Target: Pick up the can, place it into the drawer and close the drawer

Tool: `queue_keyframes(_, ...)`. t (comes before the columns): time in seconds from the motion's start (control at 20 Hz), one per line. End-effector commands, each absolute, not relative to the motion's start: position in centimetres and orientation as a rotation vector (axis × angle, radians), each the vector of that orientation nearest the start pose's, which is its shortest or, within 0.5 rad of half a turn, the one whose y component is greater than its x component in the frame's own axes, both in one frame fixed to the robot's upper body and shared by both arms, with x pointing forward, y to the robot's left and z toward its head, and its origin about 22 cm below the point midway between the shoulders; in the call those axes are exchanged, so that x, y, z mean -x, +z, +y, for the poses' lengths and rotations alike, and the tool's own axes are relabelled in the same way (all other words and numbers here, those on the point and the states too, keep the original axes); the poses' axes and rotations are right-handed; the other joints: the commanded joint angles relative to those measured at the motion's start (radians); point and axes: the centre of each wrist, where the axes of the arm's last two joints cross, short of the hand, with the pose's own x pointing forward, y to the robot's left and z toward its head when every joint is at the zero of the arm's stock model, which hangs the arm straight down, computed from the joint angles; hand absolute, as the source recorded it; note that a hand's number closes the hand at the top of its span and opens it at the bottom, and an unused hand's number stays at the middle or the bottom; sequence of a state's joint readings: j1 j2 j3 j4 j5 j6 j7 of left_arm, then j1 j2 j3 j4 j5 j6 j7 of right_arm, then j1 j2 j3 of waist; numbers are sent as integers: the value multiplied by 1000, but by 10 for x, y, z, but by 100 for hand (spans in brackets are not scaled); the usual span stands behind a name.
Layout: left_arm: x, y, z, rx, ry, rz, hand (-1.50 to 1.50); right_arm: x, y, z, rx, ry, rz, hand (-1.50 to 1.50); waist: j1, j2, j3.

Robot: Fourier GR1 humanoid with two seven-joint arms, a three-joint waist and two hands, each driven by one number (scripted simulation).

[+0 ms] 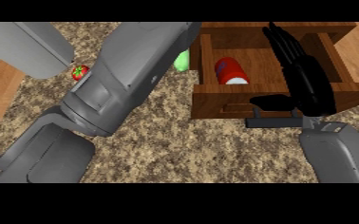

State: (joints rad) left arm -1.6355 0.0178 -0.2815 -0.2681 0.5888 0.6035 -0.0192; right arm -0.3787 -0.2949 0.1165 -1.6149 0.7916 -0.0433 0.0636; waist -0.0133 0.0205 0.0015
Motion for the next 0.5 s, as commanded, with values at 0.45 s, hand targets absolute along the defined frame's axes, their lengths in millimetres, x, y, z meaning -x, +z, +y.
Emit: queue_keyframes(0.45,-455,256,33,-80,6,-1708,-150,-389,71,-183,1089,947,-1757,-150,51,-14,-1)
